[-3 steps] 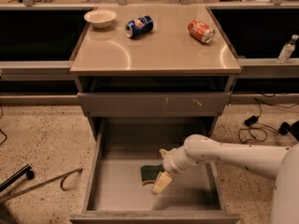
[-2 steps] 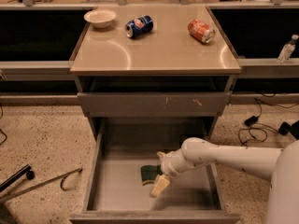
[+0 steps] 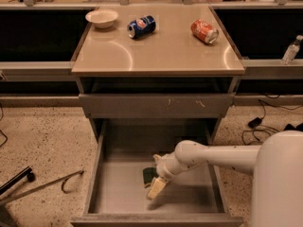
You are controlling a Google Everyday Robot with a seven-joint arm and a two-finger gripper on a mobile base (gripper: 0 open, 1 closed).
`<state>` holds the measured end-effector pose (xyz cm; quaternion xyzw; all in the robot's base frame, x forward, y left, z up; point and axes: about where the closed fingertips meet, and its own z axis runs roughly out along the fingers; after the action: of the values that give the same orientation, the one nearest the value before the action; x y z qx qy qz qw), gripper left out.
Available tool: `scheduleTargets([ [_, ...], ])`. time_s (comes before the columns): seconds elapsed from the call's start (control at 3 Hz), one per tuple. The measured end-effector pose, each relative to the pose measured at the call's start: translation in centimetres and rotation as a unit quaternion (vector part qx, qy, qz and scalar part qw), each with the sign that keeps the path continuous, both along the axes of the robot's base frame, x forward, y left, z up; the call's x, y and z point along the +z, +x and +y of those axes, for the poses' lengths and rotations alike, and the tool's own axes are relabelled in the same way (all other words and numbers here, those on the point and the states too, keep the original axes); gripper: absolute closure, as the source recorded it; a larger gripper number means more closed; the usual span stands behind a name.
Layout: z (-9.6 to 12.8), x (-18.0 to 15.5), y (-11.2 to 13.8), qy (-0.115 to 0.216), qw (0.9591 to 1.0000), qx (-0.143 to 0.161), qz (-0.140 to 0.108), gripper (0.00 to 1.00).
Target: Pick sponge from middle drawer and place on counter
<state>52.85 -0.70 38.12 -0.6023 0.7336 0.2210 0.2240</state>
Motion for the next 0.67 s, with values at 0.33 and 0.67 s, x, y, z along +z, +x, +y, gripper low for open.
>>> scheduleTargets([
  [0.33, 0.18, -1.36, 0.44, -0.012, 0.9999, 0.001, 0.006, 0.0],
  [0.67, -0.32, -2.01, 0.31, -0.019, 0.9996, 0.002, 0.019, 0.0],
])
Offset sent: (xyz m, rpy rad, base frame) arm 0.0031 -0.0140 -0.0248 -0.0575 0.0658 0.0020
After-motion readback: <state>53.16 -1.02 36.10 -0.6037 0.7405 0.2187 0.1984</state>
